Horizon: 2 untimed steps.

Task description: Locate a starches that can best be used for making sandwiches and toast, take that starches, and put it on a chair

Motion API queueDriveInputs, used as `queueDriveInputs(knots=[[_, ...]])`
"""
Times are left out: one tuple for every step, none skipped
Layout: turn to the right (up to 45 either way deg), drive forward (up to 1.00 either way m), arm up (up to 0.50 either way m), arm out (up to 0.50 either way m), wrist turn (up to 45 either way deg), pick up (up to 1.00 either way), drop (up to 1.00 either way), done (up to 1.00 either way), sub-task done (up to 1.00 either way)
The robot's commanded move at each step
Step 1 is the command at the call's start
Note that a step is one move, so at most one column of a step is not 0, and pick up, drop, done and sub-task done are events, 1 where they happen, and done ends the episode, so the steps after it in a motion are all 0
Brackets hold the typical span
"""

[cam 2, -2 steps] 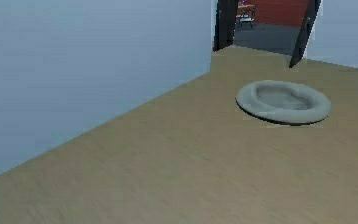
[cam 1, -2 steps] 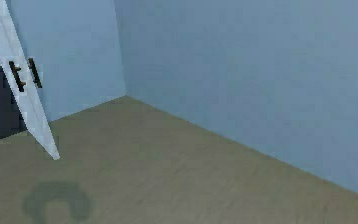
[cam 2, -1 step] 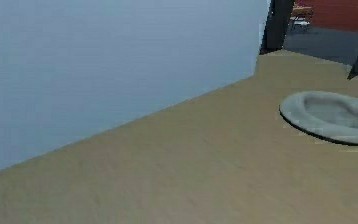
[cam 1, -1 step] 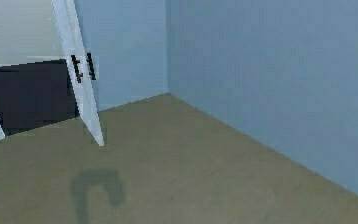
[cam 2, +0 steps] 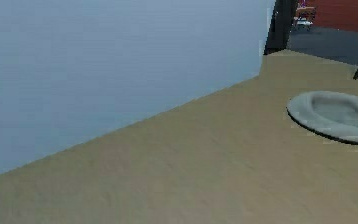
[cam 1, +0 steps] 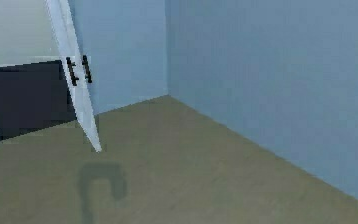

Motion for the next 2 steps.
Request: queueDriveInputs(knots=[[45.0, 0.00, 0.00, 0.00, 0.0, 0.00, 0.00, 0.00, 0.00], [39.0, 0.00, 0.00, 0.00, 0.0, 0.00, 0.00, 0.00, 0.00]])
